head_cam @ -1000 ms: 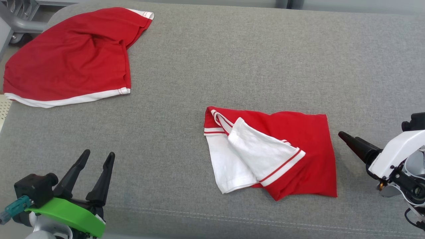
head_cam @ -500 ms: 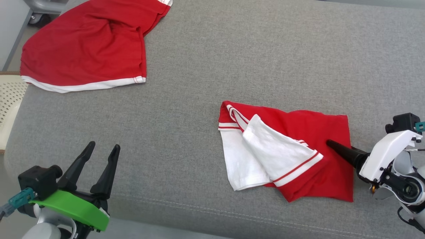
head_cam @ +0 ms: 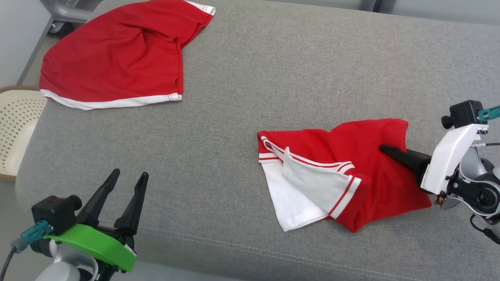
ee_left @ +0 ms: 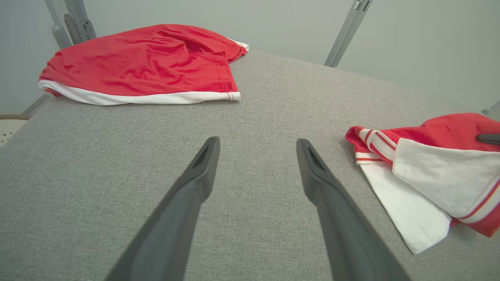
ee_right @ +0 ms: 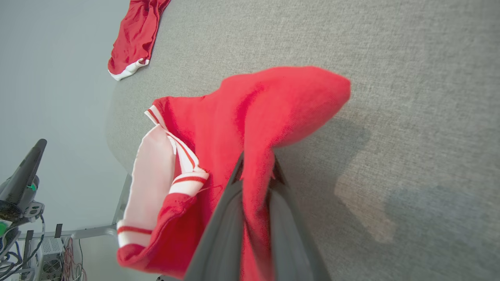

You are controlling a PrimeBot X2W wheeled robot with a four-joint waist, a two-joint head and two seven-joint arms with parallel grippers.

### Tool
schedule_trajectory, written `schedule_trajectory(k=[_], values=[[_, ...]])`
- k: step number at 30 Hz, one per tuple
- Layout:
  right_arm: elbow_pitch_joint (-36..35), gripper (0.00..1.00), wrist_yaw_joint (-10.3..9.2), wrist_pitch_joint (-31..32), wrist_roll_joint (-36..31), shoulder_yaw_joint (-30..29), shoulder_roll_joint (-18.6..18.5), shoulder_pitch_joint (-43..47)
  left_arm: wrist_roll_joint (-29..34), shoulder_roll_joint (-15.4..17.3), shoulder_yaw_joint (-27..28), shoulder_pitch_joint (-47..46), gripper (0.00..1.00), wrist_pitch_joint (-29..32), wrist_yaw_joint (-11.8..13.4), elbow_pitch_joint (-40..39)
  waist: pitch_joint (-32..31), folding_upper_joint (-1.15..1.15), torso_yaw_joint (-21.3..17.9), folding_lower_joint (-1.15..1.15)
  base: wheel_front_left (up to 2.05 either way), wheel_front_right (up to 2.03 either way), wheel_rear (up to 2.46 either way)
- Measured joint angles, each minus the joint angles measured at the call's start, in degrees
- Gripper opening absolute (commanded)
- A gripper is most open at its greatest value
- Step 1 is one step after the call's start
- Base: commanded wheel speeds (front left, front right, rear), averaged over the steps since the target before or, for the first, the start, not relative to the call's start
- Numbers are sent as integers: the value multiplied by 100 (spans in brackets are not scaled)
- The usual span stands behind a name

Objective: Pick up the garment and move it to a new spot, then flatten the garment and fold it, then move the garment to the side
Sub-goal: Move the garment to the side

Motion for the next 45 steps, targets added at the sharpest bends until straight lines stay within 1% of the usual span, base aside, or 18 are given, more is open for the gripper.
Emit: schedule_trajectory(k=[3, 7, 11, 21, 26, 33, 34, 37, 38, 43, 45], values=[[-202, 0, 73, 178, -118, 96, -76, -175, 0, -43, -41, 0, 100, -1, -1, 30, -90, 0, -29, 0, 0, 0, 0], [-431, 0, 74, 427, -130, 168, -124, -346, 0, -73, -68, 1, 100, -43, -2, 46, -193, 0, -77, 0, 0, 0, 0], [-412, 0, 45, 557, -129, 163, -227, -362, 0, -118, -132, 1, 100, -43, -47, 67, -262, 0, -97, 0, 0, 0, 0], [160, 0, -342, 625, -165, -2, -413, -464, 53, -115, -137, 1, 100, -49, -52, -30, -167, 0, -45, 0, 0, 0, 0], [359, 0, -442, 643, -326, -32, -410, -747, 53, -98, -115, 8, 100, -49, -51, -130, -40, 0, -103, 0, 0, 0, 0], [553, 0, -503, 727, -694, 11, -430, -1176, 53, -11, -36, 13, 100, -51, -51, -294, 151, 0, -344, 0, 0, 0, 0], [586, 0, -544, 726, -732, 8, -437, -1248, 53, 12, -32, 13, 100, -51, -51, -330, 184, 0, -389, 0, 0, 0, 0], [680, 0, -556, 726, -923, 3, -503, -1470, 54, 47, 1, 11, 100, -51, -51, -426, 299, 0, -539, 0, 0, 0, 0], [720, 0, -598, 726, -996, 2, -525, -1543, 58, 66, 11, 7, 100, -51, -51, -461, 342, 0, -595, 0, 0, 0, 0], [887, 0, -604, 706, -1266, -10, -583, -1825, 125, 183, 54, -23, 100, -48, -51, -643, 576, 0, -888, 0, 0, 0, 0], [946, 0, -662, 651, -1287, -47, -561, -1915, 178, 227, 64, -70, 100, -42, -51, -725, 678, 0, -1011, 0, 0, 0, 0]])
